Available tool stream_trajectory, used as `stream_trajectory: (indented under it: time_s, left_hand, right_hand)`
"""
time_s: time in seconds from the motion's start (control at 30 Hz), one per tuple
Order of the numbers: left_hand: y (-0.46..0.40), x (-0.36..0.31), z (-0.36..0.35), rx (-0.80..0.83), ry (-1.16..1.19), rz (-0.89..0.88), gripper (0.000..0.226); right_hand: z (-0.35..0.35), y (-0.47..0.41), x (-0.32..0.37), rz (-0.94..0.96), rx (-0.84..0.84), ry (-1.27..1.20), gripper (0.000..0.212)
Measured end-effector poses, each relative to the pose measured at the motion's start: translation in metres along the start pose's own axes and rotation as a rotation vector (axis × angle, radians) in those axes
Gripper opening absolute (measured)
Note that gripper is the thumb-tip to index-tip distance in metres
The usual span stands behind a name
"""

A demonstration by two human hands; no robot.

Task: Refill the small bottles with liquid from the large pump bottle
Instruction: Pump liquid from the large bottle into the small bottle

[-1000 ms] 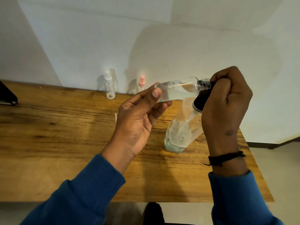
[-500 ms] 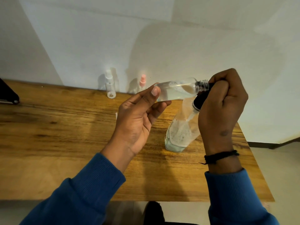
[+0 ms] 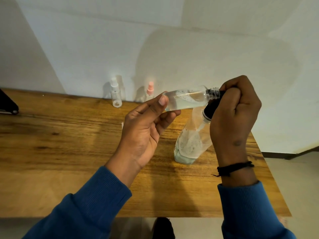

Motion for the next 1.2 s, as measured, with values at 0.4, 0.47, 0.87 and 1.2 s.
stream_trajectory:
  time_s: [0.4,0.47,0.87,1.2]
  left_hand:
    - [0.000,0.002,0.000,0.017,0.019,0.019,0.039]
    - [0.000,0.002,-0.001,0.023,0.013,0.015,0.039]
    - [0.000,0.000,-0.002,0.030,0.022,0.017,0.030]
    - [-0.001,-0.001,-0.002,0.021,0.009,0.004,0.041]
  right_hand:
    - [0.002,-0.001,0.002,0.019,-0.011,0.003,0.028]
    - [0.003,-0.003,0.003,0.029,-0.018,0.002,0.028]
    - [0.002,-0.002,0.004,0.029,-0.009,0.009,0.027]
    - [0.002,-0.004,0.002,0.005,0.004,0.003,0.027]
Point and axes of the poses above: each hand's wrist, its own y-axis away from the middle knuckle, its own z-axis out of the back of the hand, x = y × z, the point moved 9 cm from there along -y, towards the middle knuckle, and after that the axes turned 3 degrees about -x, right-handed, at the moved point
